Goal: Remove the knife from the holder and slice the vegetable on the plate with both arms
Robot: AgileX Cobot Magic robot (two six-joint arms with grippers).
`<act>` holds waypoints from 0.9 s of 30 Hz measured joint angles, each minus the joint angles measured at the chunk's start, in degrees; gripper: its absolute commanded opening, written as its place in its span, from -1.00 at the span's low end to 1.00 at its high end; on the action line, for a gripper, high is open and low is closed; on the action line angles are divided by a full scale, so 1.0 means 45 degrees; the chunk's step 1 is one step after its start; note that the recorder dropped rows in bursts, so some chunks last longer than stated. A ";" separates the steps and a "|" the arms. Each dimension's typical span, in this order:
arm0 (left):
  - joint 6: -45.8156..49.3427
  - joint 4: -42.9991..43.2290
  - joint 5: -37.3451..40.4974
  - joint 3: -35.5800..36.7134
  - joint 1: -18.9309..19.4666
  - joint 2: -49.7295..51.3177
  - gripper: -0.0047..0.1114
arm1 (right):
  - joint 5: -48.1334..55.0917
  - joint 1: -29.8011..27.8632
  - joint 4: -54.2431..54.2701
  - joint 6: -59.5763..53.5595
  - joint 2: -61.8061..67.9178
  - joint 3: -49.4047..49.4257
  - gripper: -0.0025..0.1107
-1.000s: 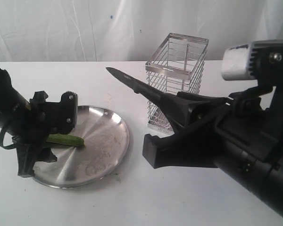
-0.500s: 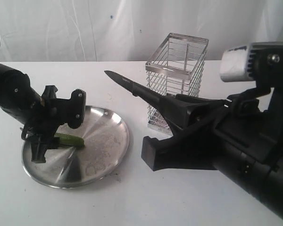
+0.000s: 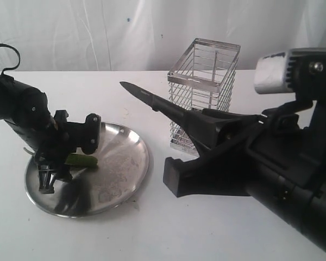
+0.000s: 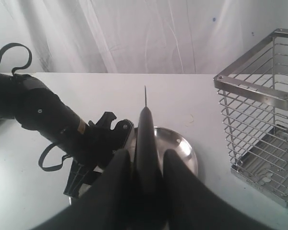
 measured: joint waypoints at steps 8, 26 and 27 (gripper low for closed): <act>-0.0688 0.0077 -0.0512 -0.0101 0.0122 0.0247 -0.65 | 0.0000 0.0000 0.0000 0.0000 -0.0575 0.0000 -0.96; -0.5881 -0.0326 0.1825 -0.1501 0.0122 0.0293 -0.89 | -0.0448 0.0000 0.1697 -0.1920 -0.0686 0.0000 -0.96; -0.6174 -0.0652 0.2050 -0.1653 0.0122 0.0266 -0.89 | -0.0420 0.0000 0.1806 -0.2151 -0.0686 0.0000 -0.96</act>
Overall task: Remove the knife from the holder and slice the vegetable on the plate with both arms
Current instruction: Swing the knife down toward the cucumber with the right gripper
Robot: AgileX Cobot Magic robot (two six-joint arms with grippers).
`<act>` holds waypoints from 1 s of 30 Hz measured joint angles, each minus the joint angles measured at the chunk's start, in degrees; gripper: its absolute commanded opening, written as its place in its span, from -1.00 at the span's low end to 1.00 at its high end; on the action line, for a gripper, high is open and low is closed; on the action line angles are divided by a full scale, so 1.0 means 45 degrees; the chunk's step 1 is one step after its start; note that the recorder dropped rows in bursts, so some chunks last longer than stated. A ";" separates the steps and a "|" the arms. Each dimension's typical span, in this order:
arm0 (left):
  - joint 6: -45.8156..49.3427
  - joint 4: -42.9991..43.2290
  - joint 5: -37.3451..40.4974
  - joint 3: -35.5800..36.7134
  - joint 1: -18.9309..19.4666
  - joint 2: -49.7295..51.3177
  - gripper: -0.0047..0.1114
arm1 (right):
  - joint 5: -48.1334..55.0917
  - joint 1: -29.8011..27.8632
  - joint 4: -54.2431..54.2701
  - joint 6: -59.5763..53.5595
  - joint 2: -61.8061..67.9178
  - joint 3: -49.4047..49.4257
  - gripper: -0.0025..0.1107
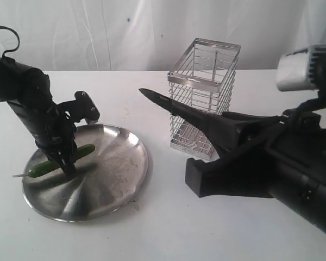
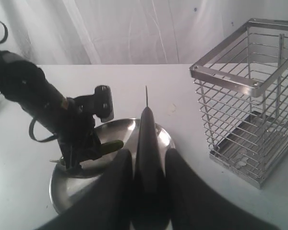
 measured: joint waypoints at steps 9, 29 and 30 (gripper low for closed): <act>-0.0677 -0.2987 0.1098 0.0137 -0.0073 -0.0189 -0.89 | 0.0624 0.0000 0.0846 -0.1809 0.0000 0.0000 -0.96; -0.2108 -0.2763 0.1722 0.0330 -0.0093 -0.0421 -0.13 | 0.1060 -0.0402 -0.0371 -0.1577 0.2908 0.0000 -0.96; -0.2108 -0.2692 0.1749 0.0330 -0.0093 -0.0517 -0.09 | 0.1208 -0.0624 -0.0427 -0.1484 0.3035 0.0000 -0.96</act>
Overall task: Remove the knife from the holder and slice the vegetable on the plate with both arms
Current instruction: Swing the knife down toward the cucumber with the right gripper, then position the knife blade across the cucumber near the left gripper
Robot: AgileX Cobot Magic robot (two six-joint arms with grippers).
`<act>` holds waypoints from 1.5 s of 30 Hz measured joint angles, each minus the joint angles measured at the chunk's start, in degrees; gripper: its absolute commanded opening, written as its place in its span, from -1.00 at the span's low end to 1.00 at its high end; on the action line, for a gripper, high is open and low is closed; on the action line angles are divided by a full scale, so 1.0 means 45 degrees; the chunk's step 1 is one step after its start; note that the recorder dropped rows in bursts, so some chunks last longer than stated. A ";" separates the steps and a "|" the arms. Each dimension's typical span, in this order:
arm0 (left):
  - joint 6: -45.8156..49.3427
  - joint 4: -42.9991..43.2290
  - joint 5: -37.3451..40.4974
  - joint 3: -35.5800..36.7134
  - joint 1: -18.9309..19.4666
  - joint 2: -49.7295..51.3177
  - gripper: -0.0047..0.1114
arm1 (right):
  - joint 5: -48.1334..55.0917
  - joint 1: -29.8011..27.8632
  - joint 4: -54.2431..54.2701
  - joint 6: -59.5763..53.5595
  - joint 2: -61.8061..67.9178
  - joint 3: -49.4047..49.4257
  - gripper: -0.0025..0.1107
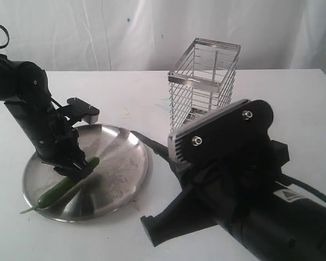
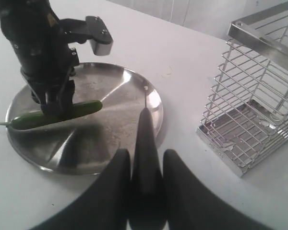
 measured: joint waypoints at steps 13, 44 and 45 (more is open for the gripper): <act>0.0000 0.0081 0.0107 0.0000 0.0000 -0.0783 0.03 | 0.5300 -0.3873 -0.2168 0.0061 0.0434 0.0000 -0.96; -0.1678 0.0787 0.0102 0.0021 0.0000 -0.1696 0.03 | 0.2797 -0.3076 -1.3087 1.1840 0.4321 0.0377 -0.96; -0.1678 0.0787 0.0102 0.0021 0.0000 -0.1696 0.03 | 0.2711 -0.2991 -1.3118 1.1957 0.4388 0.0377 -0.96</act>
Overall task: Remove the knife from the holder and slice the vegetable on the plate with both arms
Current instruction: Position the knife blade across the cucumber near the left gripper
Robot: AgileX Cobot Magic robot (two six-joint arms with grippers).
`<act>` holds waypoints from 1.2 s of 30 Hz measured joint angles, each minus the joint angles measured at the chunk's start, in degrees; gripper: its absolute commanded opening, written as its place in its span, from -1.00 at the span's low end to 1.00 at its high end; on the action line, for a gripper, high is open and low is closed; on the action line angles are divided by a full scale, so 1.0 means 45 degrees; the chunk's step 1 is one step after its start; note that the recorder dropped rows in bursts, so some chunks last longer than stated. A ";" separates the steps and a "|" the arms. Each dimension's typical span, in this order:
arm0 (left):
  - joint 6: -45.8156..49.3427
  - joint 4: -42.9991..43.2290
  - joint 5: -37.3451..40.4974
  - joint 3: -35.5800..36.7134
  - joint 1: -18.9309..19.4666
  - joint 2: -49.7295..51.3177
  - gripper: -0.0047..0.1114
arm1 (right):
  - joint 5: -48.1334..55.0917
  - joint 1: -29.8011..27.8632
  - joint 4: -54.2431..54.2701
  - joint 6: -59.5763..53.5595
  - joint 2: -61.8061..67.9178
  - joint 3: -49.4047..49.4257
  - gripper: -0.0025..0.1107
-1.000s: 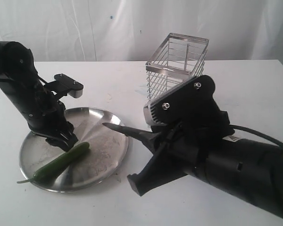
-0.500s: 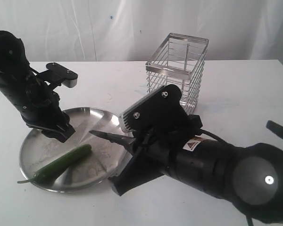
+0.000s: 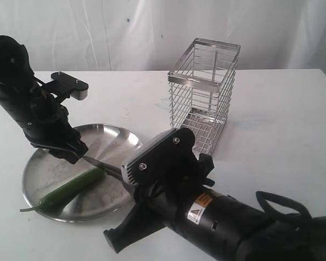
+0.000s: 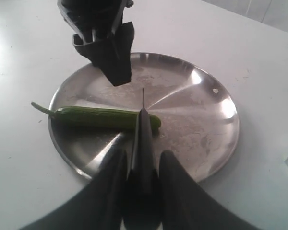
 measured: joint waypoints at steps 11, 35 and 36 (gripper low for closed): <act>-0.0025 0.0023 -0.0023 0.0000 0.0000 0.0000 0.03 | -0.0723 0.0172 0.0385 0.0465 0.0225 0.0597 -0.96; -0.0222 0.0023 -0.0549 0.0000 0.0000 0.0000 0.03 | -0.0850 0.0172 -0.0491 0.1935 0.1822 0.0683 -0.96; -0.0281 -0.0074 -0.0768 0.0000 0.0000 0.0000 0.03 | -0.0850 0.0172 -0.0491 0.1935 0.1832 0.0683 -0.96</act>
